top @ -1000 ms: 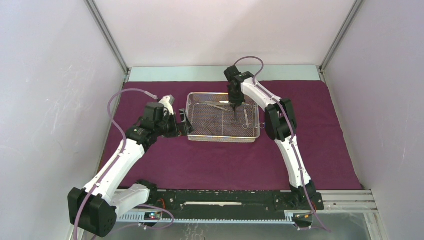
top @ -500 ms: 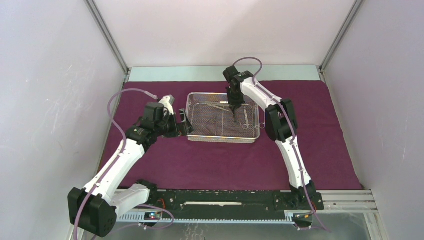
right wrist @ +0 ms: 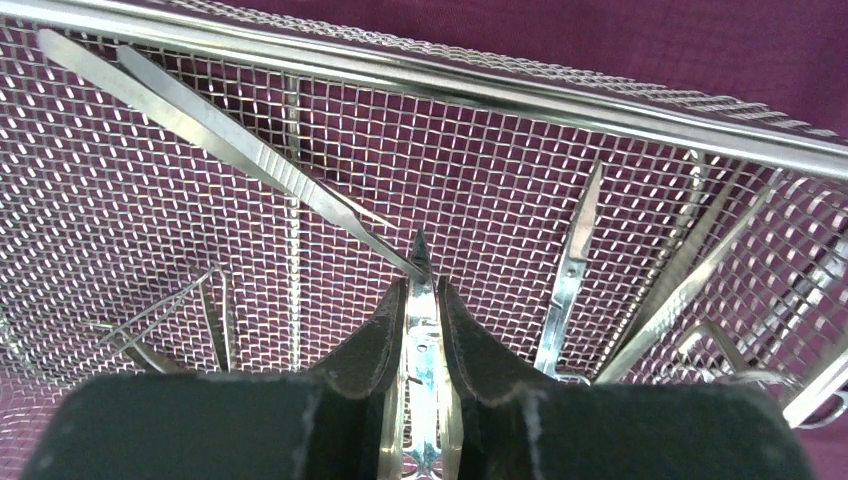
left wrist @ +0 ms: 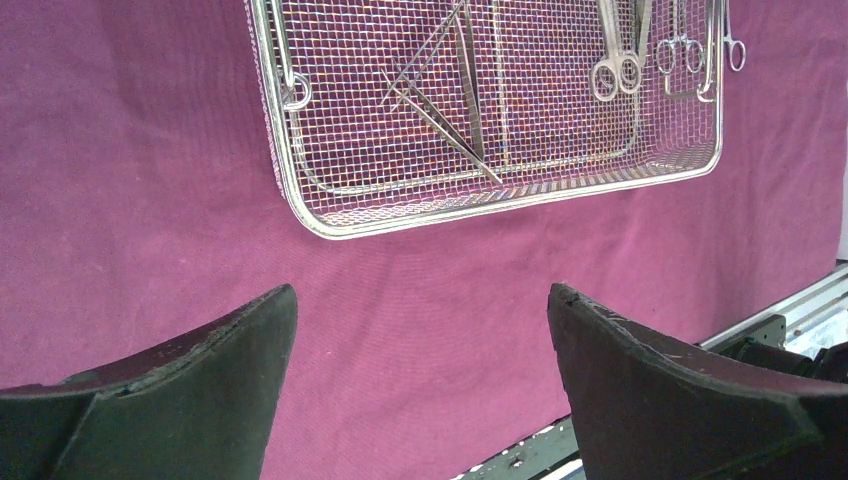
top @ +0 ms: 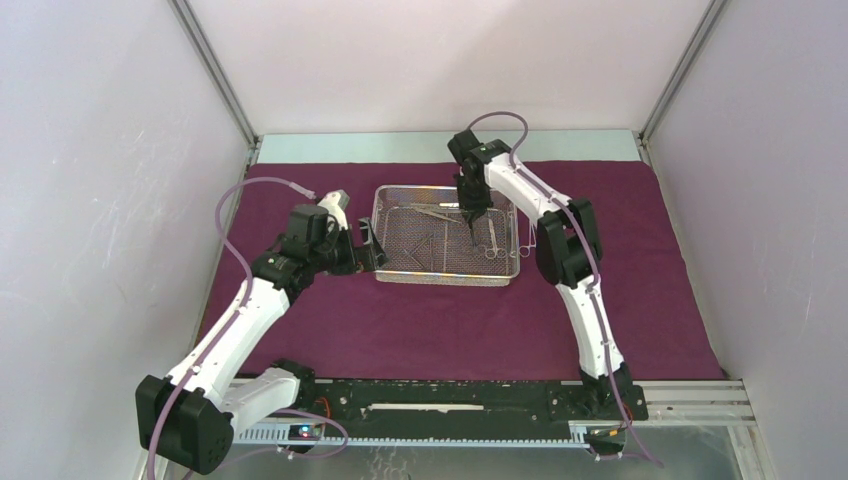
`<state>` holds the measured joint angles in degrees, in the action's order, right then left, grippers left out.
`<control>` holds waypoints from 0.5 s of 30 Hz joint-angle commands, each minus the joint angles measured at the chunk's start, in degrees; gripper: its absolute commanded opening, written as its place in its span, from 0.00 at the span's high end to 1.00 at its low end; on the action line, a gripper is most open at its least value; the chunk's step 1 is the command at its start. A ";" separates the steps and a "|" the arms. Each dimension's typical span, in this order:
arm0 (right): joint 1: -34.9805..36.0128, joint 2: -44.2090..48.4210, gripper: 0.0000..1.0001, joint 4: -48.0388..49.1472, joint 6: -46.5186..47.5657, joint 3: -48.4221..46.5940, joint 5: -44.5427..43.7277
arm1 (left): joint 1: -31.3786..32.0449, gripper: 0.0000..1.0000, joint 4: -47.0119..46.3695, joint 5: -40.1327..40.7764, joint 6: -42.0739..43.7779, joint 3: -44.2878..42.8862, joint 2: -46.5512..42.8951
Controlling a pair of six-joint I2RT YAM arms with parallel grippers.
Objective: Open and lay out the surgical kit
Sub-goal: Pick up the medical item from the container.
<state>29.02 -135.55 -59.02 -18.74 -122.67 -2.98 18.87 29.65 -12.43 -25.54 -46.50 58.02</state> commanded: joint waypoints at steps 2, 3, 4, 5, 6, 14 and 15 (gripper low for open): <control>0.52 7.39 0.87 -0.92 1.43 -0.11 -1.76 | -0.33 0.00 -1.95 -1.05 -0.40 0.87 -0.34; 0.56 7.63 0.87 -0.94 1.43 -0.11 -2.00 | -0.33 0.00 -1.96 -1.05 -0.47 0.88 -0.37; 0.53 7.88 0.87 -0.97 1.47 -0.13 -2.19 | -0.33 0.00 -1.93 -1.10 -0.40 0.89 -0.35; 0.58 8.14 0.87 -1.02 1.48 -0.11 -2.39 | -0.33 0.00 -1.94 -1.12 -0.47 0.89 -0.34; 0.60 8.37 0.88 -1.06 1.36 -0.05 -2.72 | -0.33 0.00 -2.03 -1.18 -0.43 0.89 -0.35; 0.93 11.16 0.88 -0.93 0.82 0.94 -4.53 | -0.33 0.00 -2.07 -1.36 -0.48 0.88 -0.36; 0.95 12.07 0.88 -0.40 0.74 1.54 -4.61 | -0.35 0.00 -2.03 -1.37 -0.45 0.86 -0.36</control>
<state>29.41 -129.19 -59.42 -18.31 -122.23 -5.82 18.87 29.58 -12.51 -25.56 -46.50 58.02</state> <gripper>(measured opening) 0.196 0.996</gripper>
